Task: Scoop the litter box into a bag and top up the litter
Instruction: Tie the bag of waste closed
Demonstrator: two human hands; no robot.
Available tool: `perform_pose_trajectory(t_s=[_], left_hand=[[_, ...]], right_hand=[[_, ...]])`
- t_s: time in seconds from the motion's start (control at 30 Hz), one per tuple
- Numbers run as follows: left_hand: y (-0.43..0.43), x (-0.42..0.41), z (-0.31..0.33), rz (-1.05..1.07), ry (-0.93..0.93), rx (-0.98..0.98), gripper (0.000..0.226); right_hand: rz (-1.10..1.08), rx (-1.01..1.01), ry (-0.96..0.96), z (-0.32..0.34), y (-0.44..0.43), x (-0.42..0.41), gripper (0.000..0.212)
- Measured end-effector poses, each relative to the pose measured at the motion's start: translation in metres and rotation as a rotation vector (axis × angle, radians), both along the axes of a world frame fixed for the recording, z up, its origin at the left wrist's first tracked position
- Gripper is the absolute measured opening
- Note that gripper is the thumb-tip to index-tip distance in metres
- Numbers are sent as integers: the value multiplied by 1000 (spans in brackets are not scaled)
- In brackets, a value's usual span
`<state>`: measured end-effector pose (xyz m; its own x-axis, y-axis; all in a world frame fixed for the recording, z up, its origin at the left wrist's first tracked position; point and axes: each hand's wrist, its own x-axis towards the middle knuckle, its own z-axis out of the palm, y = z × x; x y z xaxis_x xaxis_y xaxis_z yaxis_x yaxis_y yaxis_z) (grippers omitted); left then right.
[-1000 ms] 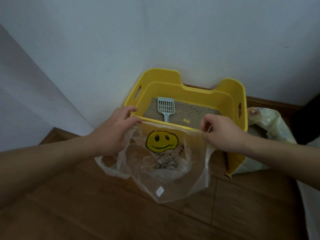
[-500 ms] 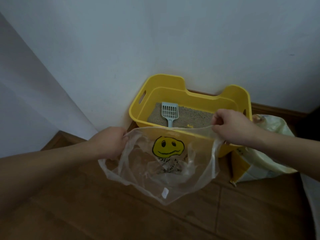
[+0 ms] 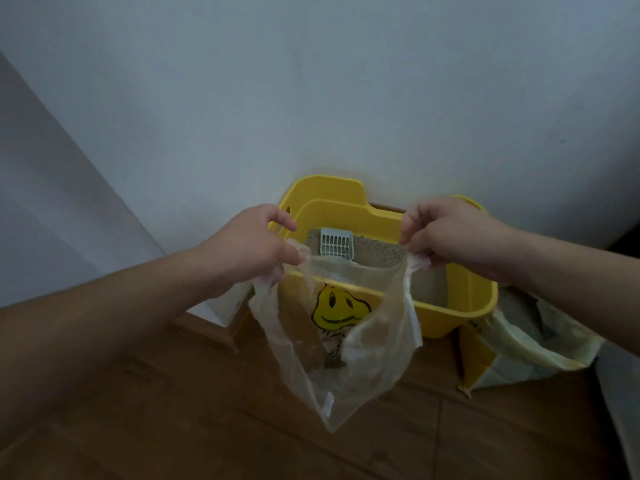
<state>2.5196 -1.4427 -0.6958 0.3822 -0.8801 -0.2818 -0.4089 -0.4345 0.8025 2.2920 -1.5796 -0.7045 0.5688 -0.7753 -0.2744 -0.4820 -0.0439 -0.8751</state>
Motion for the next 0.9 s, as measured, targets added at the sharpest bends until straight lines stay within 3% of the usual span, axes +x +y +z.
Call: perform_pose_trajectory(t_s=[0.23,0.3,0.37,0.43,0.53,0.6,0.7,0.9], left_hand=[[-13,-23,46,-110,437,-221,51],[-12,-30,45,-163,415,-238,52],[-12,-33,40,-171,362,-265,52],[-14,-32,36,-155,256,-296,51],[-16,-31,29,-108,104,-297,42],[-16,-33,27,-87,95,-285,30],[-14,-33,29,-64,96,-323,14],[-12,-26,42,-61,77,-509,11]], right_hand=[[37,223,-324,43,-5,16,35],[117,150,-304,44,-3,19,43],[216,-48,-132,40,-1,19,43],[263,-233,47,38,2,17,34],[303,-415,145,34,7,16,17],[289,-431,120,36,7,15,4],[161,-462,19,41,6,13,11],[54,-421,-246,59,13,12,3]])
